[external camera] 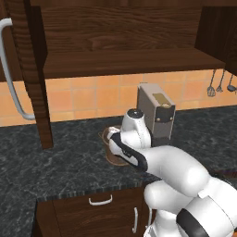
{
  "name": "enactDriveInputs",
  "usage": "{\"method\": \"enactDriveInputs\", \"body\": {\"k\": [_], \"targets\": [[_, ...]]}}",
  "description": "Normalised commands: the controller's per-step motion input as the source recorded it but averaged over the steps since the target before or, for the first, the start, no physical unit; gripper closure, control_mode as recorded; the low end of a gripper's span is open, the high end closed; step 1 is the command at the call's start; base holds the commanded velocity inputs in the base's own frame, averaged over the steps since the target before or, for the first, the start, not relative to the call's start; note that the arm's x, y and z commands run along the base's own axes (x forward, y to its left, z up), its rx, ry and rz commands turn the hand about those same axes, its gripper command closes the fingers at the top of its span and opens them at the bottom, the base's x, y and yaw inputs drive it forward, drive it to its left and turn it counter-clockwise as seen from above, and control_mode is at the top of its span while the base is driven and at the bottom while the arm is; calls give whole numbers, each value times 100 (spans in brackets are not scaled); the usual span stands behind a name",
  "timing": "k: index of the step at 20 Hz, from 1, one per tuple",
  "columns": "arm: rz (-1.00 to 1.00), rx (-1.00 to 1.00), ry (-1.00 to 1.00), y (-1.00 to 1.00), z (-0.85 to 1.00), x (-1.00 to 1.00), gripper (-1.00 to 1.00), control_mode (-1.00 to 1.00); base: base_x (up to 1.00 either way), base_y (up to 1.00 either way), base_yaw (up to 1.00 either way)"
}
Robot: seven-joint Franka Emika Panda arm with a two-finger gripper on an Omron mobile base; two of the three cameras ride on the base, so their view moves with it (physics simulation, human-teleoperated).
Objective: Open the cabinet, pick up the bread from the cabinet and place it in the basket. Then move the basket to the dining counter.
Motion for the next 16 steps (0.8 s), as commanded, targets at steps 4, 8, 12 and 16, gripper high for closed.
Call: {"method": "enactDriveInputs", "body": {"k": [4,8,12,16], "targets": [[-8,0,15,-21,-60,-9,-100,-100,0,0,0],[-9,0,8,-23,-74,-1,100,-100,0,0,0],[-8,0,0,-69,-44,-44,100,-100,0,0,0],[-1,0,-7,-61,31,-93,100,-100,0,0,0]]}}
